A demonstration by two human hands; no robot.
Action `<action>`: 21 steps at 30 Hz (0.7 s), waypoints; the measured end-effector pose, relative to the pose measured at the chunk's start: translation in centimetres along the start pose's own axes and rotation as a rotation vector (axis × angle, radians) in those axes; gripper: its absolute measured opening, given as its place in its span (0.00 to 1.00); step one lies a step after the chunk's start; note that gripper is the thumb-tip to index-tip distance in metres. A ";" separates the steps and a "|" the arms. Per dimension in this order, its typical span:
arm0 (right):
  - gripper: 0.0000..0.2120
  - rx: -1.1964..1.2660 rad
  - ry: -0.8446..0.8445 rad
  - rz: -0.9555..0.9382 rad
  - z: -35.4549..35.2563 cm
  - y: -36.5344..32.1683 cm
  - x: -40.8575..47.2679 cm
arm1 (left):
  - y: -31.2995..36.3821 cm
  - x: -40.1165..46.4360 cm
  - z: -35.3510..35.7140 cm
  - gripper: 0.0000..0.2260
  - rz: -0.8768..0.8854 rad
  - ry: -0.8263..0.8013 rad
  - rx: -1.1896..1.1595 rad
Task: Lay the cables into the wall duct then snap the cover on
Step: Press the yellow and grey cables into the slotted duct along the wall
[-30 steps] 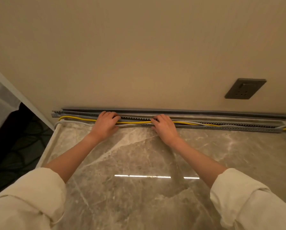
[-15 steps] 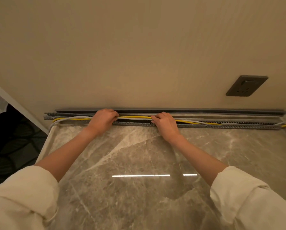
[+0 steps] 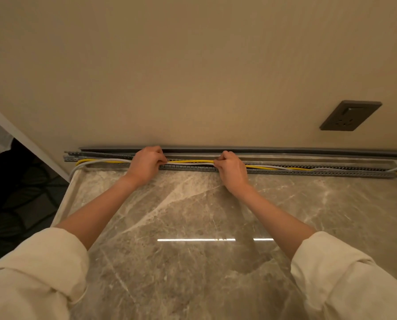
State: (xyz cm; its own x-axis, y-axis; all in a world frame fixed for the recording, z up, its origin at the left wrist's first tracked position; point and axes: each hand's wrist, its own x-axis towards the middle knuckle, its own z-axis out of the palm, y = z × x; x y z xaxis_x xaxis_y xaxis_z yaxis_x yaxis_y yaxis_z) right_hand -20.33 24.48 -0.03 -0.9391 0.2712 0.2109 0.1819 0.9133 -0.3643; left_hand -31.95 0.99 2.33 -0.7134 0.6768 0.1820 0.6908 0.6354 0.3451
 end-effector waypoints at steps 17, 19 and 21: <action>0.19 -0.278 -0.048 -0.119 0.9 -1.4 -2.6 | -0.7 0.0 0.1 0.11 0.075 -0.132 0.210; 0.18 -0.244 -0.016 -0.096 0.9 -2.3 -2.1 | -0.6 -0.4 -0.2 0.10 0.097 -0.106 0.217; 0.19 -0.227 -0.012 -0.124 1.3 -3.4 -1.4 | -0.6 -1.1 -0.7 0.10 0.093 -0.070 0.172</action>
State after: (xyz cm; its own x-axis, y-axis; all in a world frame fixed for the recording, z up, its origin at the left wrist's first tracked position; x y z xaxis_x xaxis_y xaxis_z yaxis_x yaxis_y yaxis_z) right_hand -19.98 20.64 -0.26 -0.9616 0.1502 0.2299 0.1244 0.9846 -0.1228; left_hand -31.68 -0.39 2.56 -0.6401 0.7556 0.1390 0.7673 0.6194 0.1661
